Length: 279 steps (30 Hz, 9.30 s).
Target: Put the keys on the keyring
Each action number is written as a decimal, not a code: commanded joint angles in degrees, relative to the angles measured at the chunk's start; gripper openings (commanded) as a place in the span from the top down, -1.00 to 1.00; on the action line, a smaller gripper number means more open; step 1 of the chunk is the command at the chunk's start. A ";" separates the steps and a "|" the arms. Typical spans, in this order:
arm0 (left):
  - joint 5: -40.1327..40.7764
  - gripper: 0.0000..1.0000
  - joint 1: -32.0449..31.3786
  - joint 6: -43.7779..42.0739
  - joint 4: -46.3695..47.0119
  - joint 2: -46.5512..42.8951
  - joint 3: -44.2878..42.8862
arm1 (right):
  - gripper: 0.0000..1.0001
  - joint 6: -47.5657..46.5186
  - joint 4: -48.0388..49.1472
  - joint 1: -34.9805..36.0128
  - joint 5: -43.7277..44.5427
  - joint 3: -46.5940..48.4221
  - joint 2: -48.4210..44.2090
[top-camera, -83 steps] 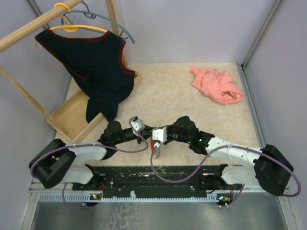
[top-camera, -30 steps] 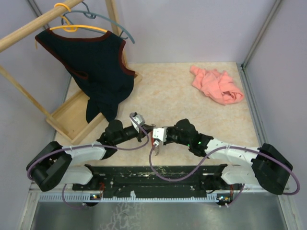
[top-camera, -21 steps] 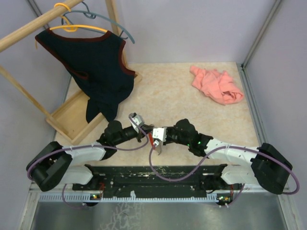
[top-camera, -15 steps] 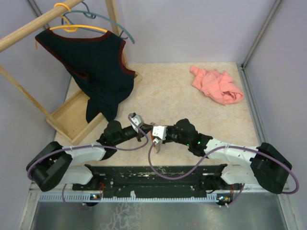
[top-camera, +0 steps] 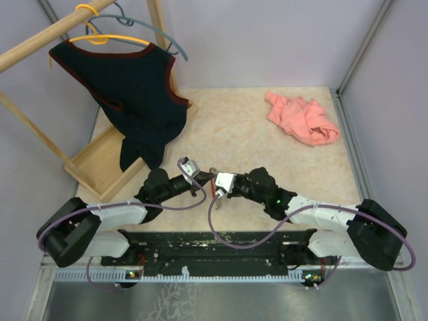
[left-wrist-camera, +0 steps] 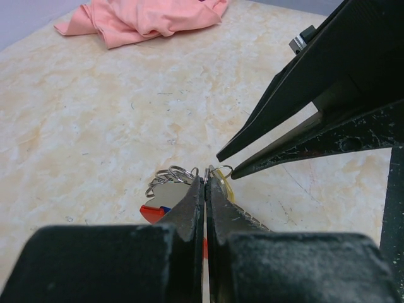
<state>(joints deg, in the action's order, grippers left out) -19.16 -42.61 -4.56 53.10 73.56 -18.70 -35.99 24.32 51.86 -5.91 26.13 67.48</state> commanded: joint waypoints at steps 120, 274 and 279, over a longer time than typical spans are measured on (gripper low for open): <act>-2.53 1.00 -0.26 4.56 12.43 0.37 2.33 | 0.51 22.83 18.33 -10.89 -25.59 2.26 8.26; 52.97 -1.00 4.82 29.32 -39.96 -43.19 11.39 | -0.26 50.98 -21.18 -25.05 25.02 2.25 -14.94; 54.04 -1.00 4.82 30.34 -41.41 -49.14 13.50 | -0.74 52.48 -15.24 -25.03 30.56 -7.55 -29.68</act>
<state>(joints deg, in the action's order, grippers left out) 31.88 -38.09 23.73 15.55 27.90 -6.79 13.91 2.31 27.07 18.13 23.92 46.41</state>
